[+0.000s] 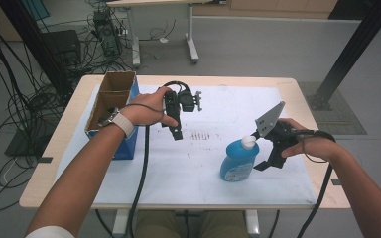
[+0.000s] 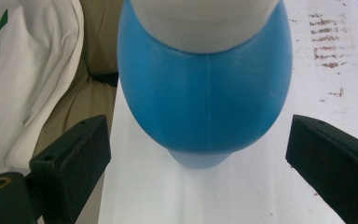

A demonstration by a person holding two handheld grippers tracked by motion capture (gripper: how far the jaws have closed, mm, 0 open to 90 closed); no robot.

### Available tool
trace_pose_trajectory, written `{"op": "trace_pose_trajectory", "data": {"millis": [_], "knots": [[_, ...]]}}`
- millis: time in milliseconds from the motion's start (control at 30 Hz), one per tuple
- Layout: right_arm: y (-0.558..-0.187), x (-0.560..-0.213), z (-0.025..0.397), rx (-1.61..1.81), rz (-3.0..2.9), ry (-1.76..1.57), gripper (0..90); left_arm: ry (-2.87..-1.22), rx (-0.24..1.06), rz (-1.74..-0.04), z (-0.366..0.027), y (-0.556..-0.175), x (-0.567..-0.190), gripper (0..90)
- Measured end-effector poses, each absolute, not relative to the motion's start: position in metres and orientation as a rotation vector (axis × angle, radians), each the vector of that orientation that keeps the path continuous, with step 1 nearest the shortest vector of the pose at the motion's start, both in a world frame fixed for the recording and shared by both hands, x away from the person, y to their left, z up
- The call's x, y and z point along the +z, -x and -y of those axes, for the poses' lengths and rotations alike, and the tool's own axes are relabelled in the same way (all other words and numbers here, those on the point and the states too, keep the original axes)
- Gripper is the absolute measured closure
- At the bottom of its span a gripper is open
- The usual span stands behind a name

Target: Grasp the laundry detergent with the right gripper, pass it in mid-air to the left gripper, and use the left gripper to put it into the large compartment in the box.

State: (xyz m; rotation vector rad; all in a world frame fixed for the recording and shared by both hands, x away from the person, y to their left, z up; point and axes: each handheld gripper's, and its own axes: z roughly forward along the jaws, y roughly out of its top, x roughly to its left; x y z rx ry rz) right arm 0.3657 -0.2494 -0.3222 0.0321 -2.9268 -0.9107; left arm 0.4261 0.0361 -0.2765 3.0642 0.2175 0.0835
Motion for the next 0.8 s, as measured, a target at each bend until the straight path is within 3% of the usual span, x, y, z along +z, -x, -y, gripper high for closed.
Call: {"op": "trace_pose_trajectory", "data": {"millis": [800], "knots": [[-0.3659, -0.3207, 0.2526, -0.918, 2.931, -0.013, 6.7, -3.068, 0.082, -0.219, -0.0357, -0.4258, -0.2756, 11.1]]}}
